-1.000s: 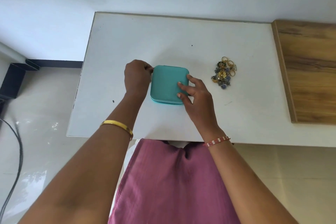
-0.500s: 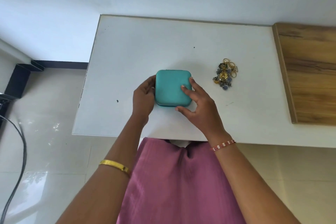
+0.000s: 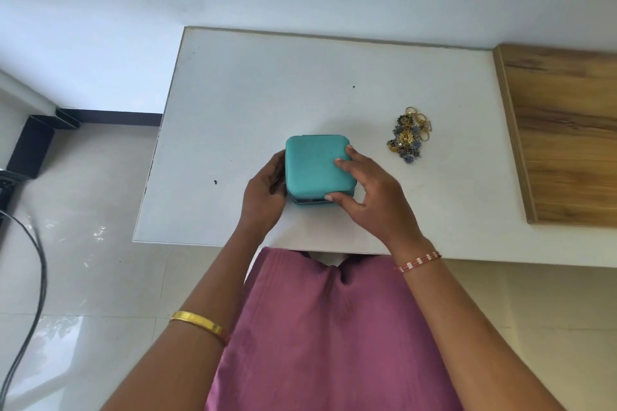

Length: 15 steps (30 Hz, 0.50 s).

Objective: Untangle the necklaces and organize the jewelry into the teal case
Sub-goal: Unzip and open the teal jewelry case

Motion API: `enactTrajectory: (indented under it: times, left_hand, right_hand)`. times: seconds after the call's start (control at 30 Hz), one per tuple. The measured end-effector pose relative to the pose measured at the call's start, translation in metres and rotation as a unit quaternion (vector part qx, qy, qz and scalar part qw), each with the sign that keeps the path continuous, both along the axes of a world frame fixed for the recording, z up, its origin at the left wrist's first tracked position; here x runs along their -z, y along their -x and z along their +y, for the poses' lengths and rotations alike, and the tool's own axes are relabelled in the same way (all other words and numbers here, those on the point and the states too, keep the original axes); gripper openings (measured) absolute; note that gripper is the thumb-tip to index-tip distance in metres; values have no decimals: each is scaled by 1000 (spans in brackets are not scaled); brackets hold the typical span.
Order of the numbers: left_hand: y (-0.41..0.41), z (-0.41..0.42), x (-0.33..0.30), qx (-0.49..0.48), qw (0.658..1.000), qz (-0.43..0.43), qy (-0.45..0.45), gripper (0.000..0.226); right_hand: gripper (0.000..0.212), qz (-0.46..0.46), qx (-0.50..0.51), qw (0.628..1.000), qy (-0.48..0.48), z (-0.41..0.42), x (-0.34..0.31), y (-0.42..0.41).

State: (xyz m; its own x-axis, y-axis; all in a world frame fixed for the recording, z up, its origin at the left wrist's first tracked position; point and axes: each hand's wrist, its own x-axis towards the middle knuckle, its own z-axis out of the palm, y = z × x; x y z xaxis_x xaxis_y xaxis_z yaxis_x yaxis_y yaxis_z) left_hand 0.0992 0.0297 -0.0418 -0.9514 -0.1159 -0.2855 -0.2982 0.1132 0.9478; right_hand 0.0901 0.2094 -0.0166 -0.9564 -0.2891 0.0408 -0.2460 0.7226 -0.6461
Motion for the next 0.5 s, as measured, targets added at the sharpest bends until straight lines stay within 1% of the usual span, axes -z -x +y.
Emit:
enactTrajectory:
  times: [0.13,0.23,0.3,0.4,0.5]
  left_hand:
    - [1,0,3,-13,1000,-6,11,58]
    - [1,1,4,-11,1000,-9,16,63]
    - [1,1,5,-7,1000,-7,21,64]
    - [3,1,6,-9,999,-6,31,60]
    - [2,2,3,-20,1000,-12,19,67]
  right_hand:
    - [44,-27,35,993,108,-4,-18,24]
    - [34,-44,80,985,147,-12,-26,49]
    - [30,-35,113,981,154,-18,-27,65]
    - [32,-22,143,979,147,-25,-22,82]
    - [33,-32,149,978,142,-30,-18,94]
